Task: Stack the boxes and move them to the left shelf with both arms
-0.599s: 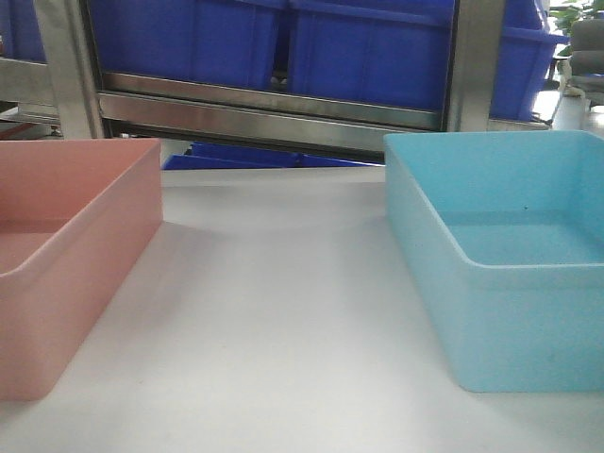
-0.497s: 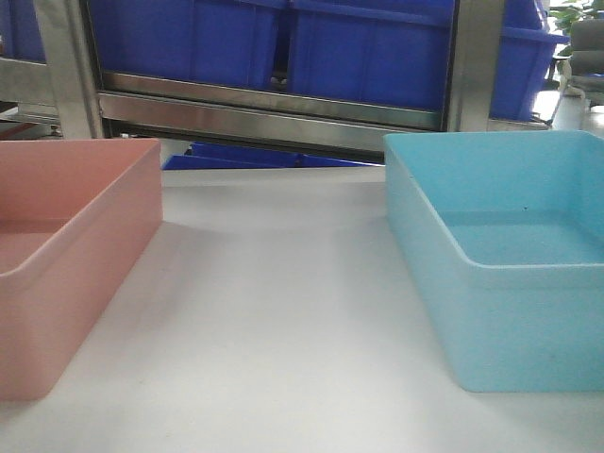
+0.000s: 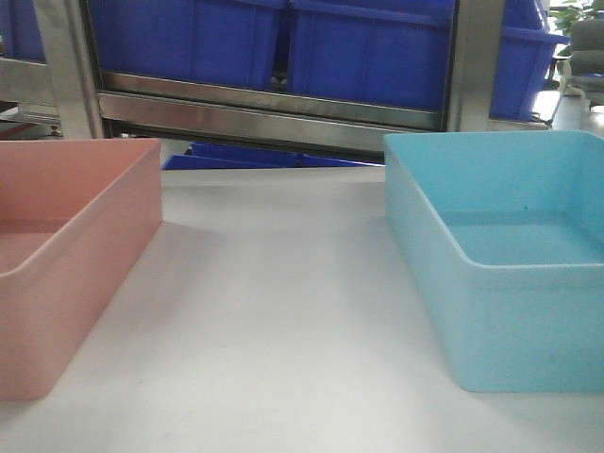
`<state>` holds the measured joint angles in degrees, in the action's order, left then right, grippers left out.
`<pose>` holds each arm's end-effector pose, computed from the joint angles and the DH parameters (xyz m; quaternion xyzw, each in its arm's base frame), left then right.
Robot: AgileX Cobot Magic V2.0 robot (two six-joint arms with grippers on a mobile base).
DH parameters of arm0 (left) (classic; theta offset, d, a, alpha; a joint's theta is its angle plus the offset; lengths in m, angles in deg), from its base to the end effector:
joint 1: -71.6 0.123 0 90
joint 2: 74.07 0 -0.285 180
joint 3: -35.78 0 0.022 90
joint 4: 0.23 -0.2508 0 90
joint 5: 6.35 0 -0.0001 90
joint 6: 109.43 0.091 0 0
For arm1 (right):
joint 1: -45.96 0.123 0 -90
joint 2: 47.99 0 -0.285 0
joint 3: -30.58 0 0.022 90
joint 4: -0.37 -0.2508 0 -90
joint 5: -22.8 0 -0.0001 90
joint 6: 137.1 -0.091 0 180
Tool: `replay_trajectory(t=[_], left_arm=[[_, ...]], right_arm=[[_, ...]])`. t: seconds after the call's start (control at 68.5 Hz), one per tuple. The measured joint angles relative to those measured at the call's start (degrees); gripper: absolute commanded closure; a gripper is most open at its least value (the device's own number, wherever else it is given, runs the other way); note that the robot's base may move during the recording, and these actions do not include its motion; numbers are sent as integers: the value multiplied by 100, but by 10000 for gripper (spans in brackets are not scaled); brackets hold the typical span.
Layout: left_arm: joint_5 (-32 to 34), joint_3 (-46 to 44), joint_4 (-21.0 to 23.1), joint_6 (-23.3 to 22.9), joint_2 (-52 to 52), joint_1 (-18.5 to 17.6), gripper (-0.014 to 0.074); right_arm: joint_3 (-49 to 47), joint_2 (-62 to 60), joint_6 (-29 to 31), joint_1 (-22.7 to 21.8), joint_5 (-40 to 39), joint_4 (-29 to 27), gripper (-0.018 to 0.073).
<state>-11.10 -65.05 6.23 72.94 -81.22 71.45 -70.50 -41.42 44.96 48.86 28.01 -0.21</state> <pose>0.0571 -0.0010 0.1948 -0.0211 0.7132 -0.0291 0.7001 0.0561 0.0029 0.1961 -0.0275 0.7109 0.0090 0.7027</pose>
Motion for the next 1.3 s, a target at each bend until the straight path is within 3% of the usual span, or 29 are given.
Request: replay_trajectory(t=[0.161, 0.394, 0.628, 1.198, 1.3], left_arm=[[200, 0, 244, 0, 0, 0, 586], [-756, -915, 133, 0, -414, 0, 586], [-1459, -2334, 45, 0, -1757, 0, 586], [-3617, -4660, -111, 17, -5259, 0, 586], [-3974, -5123, -266, 314, -5916, 24, 560]], right_arm=[[0, 0, 0, 0, 0, 0, 529], [0, 0, 0, 0, 0, 0, 529], [0, 0, 0, 0, 0, 0, 529], [0, 0, 0, 0, 0, 0, 529], [0, 0, 0, 0, 0, 0, 529]])
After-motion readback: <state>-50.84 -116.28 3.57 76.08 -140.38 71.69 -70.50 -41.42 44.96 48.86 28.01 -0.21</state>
